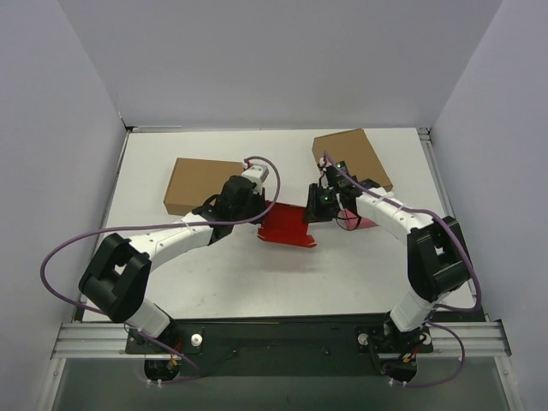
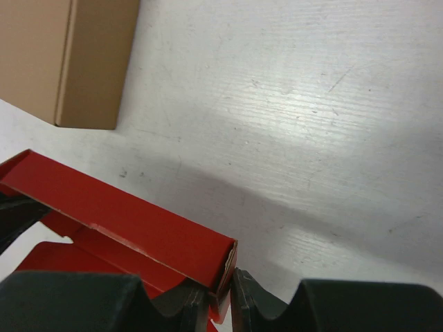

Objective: Fold the paper box
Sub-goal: Fold the paper box at the center of the board.

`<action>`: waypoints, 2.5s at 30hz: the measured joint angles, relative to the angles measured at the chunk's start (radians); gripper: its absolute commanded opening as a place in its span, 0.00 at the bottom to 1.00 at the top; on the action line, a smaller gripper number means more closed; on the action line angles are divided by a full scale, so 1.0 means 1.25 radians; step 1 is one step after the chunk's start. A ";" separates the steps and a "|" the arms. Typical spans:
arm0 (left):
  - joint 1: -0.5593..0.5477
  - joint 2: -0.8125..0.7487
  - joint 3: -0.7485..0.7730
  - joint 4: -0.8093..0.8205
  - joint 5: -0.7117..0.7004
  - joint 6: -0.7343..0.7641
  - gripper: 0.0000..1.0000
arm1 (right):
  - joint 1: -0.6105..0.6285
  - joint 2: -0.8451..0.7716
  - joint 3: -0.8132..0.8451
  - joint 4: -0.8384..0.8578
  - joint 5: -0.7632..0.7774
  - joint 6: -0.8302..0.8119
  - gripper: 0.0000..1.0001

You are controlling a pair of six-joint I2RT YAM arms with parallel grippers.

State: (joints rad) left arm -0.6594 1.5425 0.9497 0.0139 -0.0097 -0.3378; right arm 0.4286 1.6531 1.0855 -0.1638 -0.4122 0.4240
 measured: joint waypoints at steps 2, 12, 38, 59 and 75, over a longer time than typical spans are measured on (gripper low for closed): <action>-0.009 -0.004 0.002 -0.007 -0.013 0.004 0.00 | 0.015 0.007 0.016 -0.027 0.036 -0.011 0.00; -0.028 -0.007 0.042 -0.045 -0.068 0.010 0.00 | 0.081 0.036 0.122 -0.123 0.229 -0.032 0.00; -0.063 -0.005 0.085 -0.081 -0.141 -0.015 0.00 | 0.148 0.039 0.161 -0.157 0.514 -0.010 0.00; 0.053 0.167 0.211 -0.224 0.055 0.030 0.00 | 0.067 -0.100 0.073 -0.176 0.168 -0.036 0.63; 0.087 0.194 0.217 -0.258 0.152 0.031 0.00 | -0.096 -0.101 -0.038 -0.096 -0.034 0.001 0.45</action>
State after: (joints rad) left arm -0.5503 1.7851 1.2209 -0.3080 0.1802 -0.2985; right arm 0.3088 1.5272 1.0382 -0.2836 -0.4545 0.4255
